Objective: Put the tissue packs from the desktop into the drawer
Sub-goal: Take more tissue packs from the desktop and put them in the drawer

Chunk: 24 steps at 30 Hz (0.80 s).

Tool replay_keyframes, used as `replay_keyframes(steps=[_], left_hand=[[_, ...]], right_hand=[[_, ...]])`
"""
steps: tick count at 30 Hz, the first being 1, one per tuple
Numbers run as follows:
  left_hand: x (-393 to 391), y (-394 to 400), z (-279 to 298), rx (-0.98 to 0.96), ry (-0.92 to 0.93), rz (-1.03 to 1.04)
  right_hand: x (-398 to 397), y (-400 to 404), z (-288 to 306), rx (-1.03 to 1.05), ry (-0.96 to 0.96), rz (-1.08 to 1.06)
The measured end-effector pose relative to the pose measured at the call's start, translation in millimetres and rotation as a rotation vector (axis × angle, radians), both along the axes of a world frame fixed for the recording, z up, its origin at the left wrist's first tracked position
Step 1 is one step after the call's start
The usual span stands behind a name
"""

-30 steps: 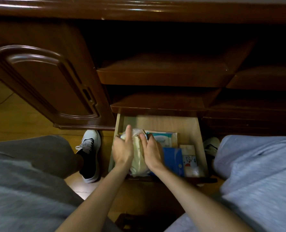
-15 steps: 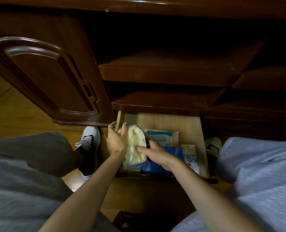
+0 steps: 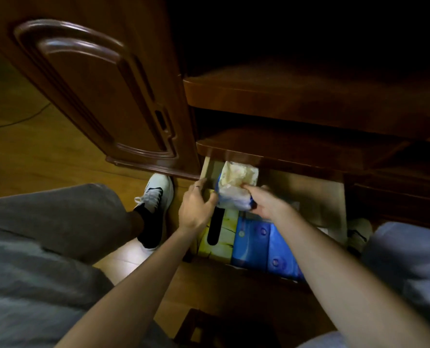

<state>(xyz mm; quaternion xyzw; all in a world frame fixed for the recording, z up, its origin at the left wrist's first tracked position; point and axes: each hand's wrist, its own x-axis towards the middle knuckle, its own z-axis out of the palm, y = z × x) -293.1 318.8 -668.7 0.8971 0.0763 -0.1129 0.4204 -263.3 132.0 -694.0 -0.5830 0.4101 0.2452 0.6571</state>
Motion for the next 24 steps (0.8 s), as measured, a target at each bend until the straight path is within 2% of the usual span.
replay_keyframes(steps=[4,9,13,17,19,21,23,24], left_hand=[[4.4,6.7,-16.1,0.233,-0.060,-0.225],[-0.9,11.1,-34.3,0.294,-0.043,-0.344],[-8.3,9.9,-44.0,0.280,-0.095,-0.351],[-8.9,7.1,-48.6,0.306,-0.116,-0.346],[-9.0,6.6,-49.4,0.318,-0.119,-0.348],[-9.7,6.8,-50.2,0.314,-0.129,-0.352],[-10.8,7.4,-50.5,0.308,-0.137,-0.354],[-11.2,7.8,-50.6,0.305,-0.142,-0.354]], right_hand=[[31.3,7.4,-21.9,-0.079,-0.001,-0.003],[64.1,13.5,-45.5,-0.353,-0.108,0.096],[78.2,21.1,-58.6,-0.493,-0.129,0.373],[80.5,26.7,-72.9,-0.549,-0.069,0.624],[78.2,25.6,-78.5,-0.688,-0.050,0.755],[76.0,24.9,-76.6,-0.977,-0.040,0.829],[73.3,29.1,-69.9,-1.131,-0.072,0.764],[72.0,31.8,-69.1,-1.090,-0.117,0.700]])
